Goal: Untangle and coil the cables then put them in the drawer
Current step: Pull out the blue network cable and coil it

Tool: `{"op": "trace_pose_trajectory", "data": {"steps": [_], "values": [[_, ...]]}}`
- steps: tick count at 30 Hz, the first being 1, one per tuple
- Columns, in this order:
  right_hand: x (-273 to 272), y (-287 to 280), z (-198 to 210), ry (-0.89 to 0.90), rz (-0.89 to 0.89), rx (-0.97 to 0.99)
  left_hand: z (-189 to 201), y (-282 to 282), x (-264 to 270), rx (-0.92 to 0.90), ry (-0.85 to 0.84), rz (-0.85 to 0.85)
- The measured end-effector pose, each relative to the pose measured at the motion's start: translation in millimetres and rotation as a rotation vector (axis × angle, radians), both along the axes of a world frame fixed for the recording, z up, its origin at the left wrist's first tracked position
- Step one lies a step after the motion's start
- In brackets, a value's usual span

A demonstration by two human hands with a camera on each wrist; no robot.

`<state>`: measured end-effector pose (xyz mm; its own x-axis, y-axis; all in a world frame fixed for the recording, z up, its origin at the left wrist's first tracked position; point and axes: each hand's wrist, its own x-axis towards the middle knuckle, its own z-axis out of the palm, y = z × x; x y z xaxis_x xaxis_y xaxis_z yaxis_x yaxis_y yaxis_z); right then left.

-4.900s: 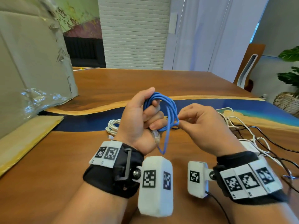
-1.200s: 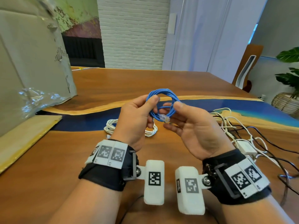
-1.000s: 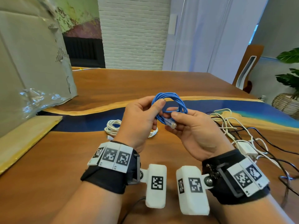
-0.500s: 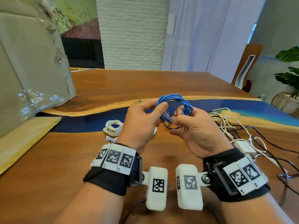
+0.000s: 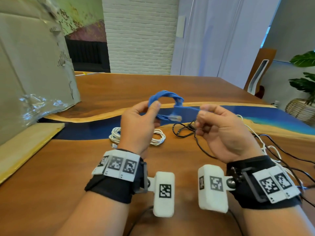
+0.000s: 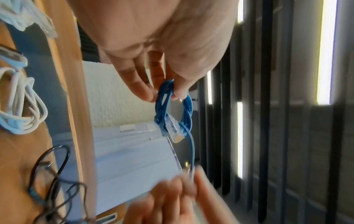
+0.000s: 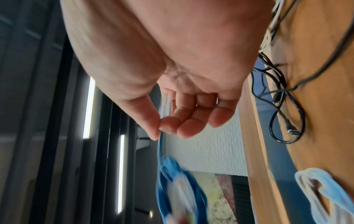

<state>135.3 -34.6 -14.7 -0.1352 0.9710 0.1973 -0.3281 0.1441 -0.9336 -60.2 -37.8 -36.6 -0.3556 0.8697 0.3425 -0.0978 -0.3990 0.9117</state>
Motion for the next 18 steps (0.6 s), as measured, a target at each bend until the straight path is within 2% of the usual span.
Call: {"op": "trace_pose_trajectory", "data": {"steps": [2,5,14,18], "values": [[13,1,3,0.027,0.004,0.022,3,3,-16,-0.015,-0.065,0.057],[18,1,5,-0.033,-0.062,0.096,8,2,-27,-0.001,-0.149,0.075],[-20,-10,-4,-0.254,-0.019,0.113,6,-5,4,0.058,-0.051,-0.005],[-36,-12,-12,-0.263,0.045,0.036,2,-8,20,0.065,-0.048,-0.073]]}}
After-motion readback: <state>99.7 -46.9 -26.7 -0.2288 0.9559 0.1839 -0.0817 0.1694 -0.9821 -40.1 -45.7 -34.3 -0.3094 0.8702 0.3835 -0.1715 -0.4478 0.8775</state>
